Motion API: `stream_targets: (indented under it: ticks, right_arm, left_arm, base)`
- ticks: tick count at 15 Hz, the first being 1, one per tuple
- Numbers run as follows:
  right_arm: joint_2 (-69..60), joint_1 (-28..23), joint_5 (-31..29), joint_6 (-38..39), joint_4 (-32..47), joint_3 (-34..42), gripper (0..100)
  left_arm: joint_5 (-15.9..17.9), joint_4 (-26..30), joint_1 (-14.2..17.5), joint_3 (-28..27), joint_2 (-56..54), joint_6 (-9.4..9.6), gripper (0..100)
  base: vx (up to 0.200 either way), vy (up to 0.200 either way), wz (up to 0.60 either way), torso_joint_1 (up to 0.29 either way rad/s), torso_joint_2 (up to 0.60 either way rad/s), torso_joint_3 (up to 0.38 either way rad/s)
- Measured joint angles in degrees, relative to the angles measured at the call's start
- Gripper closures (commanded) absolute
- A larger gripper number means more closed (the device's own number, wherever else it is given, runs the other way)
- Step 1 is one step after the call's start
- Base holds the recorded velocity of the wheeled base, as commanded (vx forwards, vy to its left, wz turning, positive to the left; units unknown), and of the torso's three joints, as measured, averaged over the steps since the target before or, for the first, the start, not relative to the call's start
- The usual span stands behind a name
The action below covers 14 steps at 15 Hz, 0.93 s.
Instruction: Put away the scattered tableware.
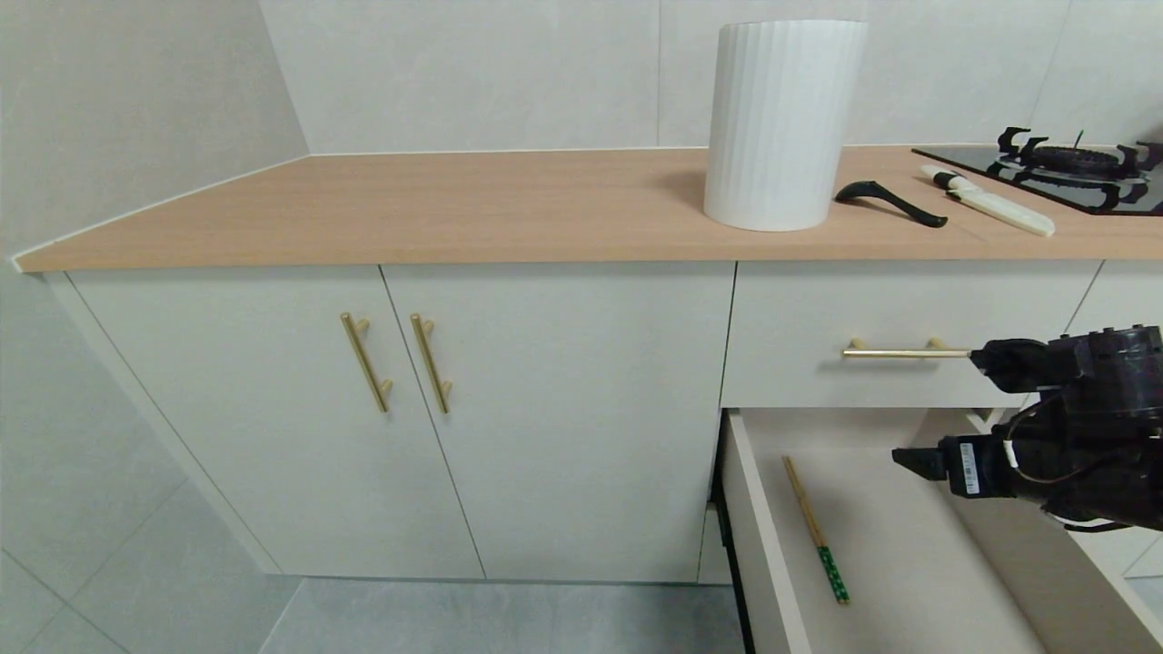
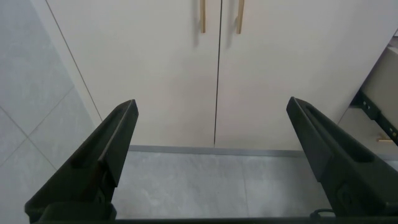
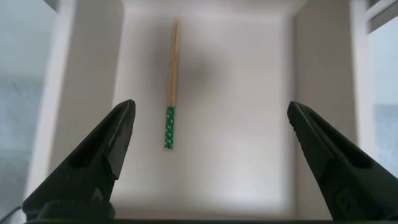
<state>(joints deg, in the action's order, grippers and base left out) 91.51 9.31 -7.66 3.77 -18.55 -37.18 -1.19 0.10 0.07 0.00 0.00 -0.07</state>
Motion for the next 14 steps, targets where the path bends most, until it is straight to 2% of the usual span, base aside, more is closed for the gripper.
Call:
stream_targets:
  ticks: [3, 6, 14]
  right_arm:
    - [-3.21, -0.02, 0.02, -1.39, 0.09, 0.26, 0]
    - [-5.81, -0.02, 0.0, -1.8, -0.07, 0.5, 0]
    - [-8.85, -0.04, 0.09, -3.23, 0.46, 0.89, 0]
  left_arm:
    - [0.0, 0.0, -0.02, 0.0, 0.0, 0.0, 0]
    - [0.0, -0.05, 0.0, -0.02, 0.0, 0.0, 0]
    - [0.0, -0.02, 0.0, -0.02, 0.0, 0.0, 0]
  base:
    - [0.0, 0.0, 0.0, 0.035, -0.24, -0.326]
    - [0.0, 0.0, 0.0, 0.063, -0.55, -0.349]
    - [0.0, 0.0, 0.0, 0.146, -0.47, -0.325]
